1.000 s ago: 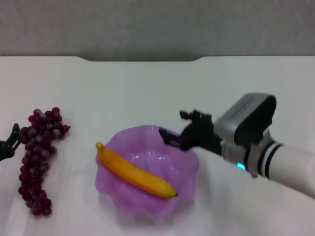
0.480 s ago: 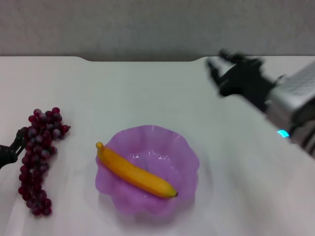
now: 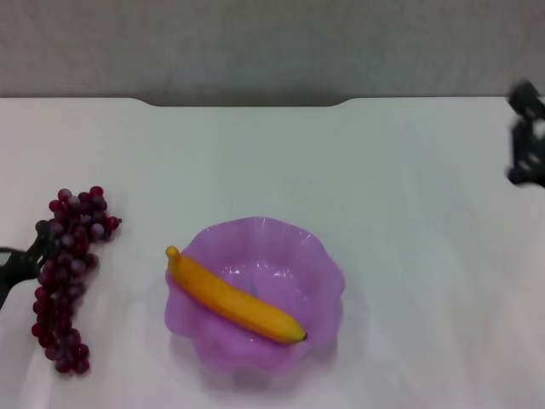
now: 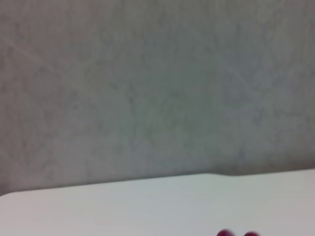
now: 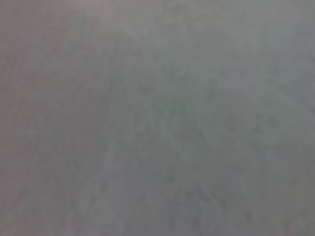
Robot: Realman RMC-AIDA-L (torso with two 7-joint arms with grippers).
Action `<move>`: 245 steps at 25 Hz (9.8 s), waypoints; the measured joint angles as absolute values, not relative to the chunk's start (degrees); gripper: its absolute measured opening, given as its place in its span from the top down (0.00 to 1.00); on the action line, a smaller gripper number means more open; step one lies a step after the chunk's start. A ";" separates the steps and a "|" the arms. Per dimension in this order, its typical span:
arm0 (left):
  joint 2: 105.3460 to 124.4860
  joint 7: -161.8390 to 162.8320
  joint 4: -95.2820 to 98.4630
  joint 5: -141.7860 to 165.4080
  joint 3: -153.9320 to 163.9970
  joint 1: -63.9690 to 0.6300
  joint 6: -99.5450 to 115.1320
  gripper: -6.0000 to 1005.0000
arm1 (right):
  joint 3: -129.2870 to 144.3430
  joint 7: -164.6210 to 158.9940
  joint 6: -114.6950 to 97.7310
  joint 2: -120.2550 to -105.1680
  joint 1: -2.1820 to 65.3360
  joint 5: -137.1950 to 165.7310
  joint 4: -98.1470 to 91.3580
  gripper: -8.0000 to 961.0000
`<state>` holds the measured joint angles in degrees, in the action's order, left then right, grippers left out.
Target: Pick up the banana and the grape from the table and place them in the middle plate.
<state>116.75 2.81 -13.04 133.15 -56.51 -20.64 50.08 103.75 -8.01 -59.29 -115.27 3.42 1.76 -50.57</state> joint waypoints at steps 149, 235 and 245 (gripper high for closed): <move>114.21 -24.92 -53.20 137.83 -69.72 -13.21 26.77 0.57 | 110.13 -0.97 -74.94 -115.49 7.40 -19.07 -22.59 0.99; 116.49 -32.82 -61.51 141.76 -49.57 -7.28 36.23 0.14 | 111.41 -2.46 -74.19 -115.43 10.11 -19.34 -20.40 0.99; 116.33 -26.79 -54.28 143.39 -49.85 -2.28 61.99 0.42 | 111.40 -2.46 -74.18 -115.40 10.16 -19.33 -19.88 0.99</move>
